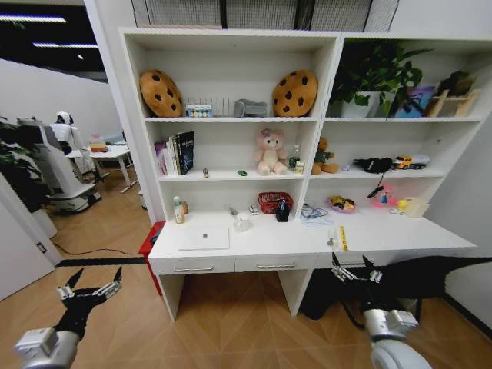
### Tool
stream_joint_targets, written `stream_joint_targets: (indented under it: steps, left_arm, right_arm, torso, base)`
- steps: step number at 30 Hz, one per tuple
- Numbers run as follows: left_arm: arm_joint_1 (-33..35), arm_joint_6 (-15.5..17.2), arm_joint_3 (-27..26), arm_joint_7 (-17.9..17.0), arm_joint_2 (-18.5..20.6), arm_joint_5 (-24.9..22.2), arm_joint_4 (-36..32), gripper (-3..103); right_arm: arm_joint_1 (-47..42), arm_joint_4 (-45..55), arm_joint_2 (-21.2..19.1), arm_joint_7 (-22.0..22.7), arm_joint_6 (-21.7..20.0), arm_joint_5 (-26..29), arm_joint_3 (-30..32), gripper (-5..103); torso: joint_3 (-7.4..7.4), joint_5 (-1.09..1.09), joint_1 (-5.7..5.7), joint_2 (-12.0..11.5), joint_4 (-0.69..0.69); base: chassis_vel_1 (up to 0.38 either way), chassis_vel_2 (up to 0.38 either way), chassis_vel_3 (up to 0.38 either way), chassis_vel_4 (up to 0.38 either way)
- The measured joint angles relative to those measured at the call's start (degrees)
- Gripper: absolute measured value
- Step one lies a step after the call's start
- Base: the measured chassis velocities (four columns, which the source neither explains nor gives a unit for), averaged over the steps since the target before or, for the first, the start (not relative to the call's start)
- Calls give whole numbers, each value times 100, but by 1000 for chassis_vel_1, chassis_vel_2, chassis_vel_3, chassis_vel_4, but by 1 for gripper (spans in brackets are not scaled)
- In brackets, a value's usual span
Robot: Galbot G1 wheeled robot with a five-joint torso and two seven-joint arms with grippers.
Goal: Organize the objects on the table.
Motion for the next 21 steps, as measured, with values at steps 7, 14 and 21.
stream_joint_targets:
  steps: [7,14,21]
  left_arm:
    - [45,-13,-12,67,-19,-5,-123,100]
    - [44,-23,-12,69,-21,-5,-152,100]
    - [41,-29,-12,69,-22,-4,-160,100]
  right_arm:
    - [0,0,0,0,0,0,0,100]
    - [0,0,0,0,0,0,0,100]
    - [0,0,0,1,0,0,0,100]
  torso:
    - [0,1,0,0,0]
    - [0,0,0,0,0]
    - [0,0,1,0,0]
  base:
    - [0,0,0,0]
    - [0,0,0,0]
    - [0,0,0,0]
